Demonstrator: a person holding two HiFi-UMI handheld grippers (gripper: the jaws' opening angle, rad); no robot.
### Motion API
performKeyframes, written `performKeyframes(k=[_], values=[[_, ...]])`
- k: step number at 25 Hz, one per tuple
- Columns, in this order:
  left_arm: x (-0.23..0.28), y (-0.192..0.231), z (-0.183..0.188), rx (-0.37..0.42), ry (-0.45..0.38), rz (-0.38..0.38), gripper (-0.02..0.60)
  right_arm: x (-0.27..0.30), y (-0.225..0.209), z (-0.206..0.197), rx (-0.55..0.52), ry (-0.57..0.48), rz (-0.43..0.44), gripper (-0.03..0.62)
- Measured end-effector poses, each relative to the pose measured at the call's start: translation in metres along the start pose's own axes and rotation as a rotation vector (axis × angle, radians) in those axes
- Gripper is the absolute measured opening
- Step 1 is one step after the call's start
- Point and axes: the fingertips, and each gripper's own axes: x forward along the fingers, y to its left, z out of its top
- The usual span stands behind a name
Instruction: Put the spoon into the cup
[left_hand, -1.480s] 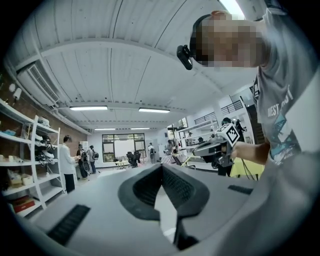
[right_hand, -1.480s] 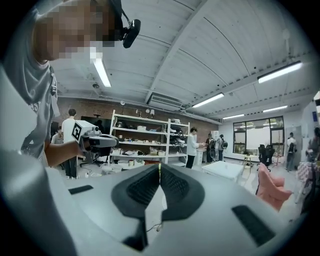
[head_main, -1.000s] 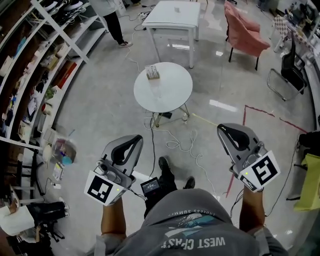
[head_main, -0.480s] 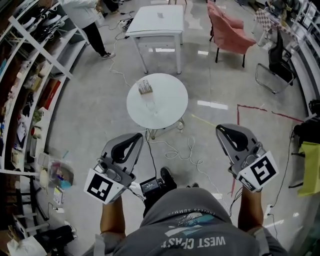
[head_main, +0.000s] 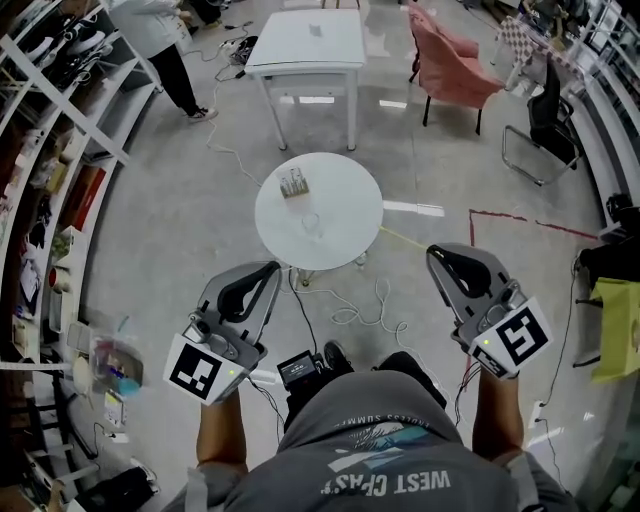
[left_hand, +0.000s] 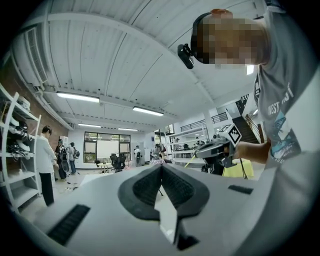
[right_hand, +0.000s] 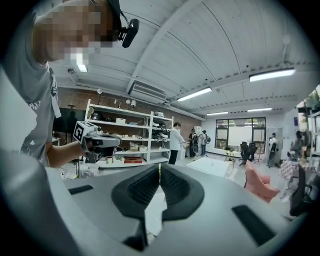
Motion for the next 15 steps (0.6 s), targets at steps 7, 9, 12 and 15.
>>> performKeyframes(k=[7,9,12,15], values=[[-0.002,0.028,-0.02,-0.036,0.018,0.03,0.005,0.037,-0.007,-0.004,-0.008,0.02,0.024,0.006],[0.002,0.028,-0.025,-0.032,0.033,0.043,0.005,0.043,-0.013,-0.01,-0.001,0.023,0.047,0.006],[0.014,0.026,-0.023,-0.032,0.049,0.066,0.005,0.044,-0.026,-0.01,0.01,0.031,0.08,0.006],[0.025,0.03,-0.02,-0.032,0.058,0.098,0.005,0.052,-0.04,-0.009,0.013,0.025,0.113,0.006]])
